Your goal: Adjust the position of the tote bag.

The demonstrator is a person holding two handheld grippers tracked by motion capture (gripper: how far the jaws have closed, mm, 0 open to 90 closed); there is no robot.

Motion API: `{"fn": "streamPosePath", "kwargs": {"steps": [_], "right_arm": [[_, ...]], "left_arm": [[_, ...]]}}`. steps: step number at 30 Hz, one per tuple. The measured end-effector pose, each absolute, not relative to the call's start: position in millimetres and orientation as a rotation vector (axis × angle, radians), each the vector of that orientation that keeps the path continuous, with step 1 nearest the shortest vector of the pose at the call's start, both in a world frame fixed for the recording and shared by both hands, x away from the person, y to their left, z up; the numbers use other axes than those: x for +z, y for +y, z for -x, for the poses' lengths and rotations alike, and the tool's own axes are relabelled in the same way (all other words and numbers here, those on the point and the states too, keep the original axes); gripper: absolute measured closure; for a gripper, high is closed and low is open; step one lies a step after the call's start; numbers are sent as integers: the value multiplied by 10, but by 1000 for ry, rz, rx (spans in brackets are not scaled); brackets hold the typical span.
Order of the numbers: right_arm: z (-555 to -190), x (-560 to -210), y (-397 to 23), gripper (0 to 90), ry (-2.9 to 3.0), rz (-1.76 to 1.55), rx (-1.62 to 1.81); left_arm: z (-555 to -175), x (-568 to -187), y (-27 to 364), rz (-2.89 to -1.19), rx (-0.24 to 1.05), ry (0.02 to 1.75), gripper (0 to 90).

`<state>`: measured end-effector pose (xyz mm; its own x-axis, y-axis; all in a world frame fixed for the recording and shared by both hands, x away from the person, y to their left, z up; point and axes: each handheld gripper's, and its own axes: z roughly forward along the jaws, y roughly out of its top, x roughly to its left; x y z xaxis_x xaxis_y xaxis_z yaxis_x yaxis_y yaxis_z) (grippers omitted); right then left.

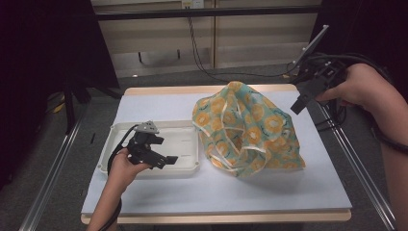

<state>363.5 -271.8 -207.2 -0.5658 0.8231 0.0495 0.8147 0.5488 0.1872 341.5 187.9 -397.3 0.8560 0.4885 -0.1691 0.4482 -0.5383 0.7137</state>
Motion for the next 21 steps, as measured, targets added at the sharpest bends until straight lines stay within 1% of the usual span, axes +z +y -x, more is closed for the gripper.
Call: {"fn": "streamPosePath", "kwargs": {"steps": [9,16,20,21], "right_arm": [[-3733,-1957,-2510,104,2739,-1411,369],[-3785,-1962,-2313,67,2762,-1399,418],[-3815,-1972,-2186,67,2769,-1386,425],[-3821,-1979,-2153,69,2767,-1388,433]], "left_arm": [[-3417,-3957,1901,-2223,69,678,44],[-3411,-3952,1889,-2225,67,673,44],[-3415,-3950,1898,-2225,59,669,44],[-3412,-3939,1902,-2225,75,673,44]]}}
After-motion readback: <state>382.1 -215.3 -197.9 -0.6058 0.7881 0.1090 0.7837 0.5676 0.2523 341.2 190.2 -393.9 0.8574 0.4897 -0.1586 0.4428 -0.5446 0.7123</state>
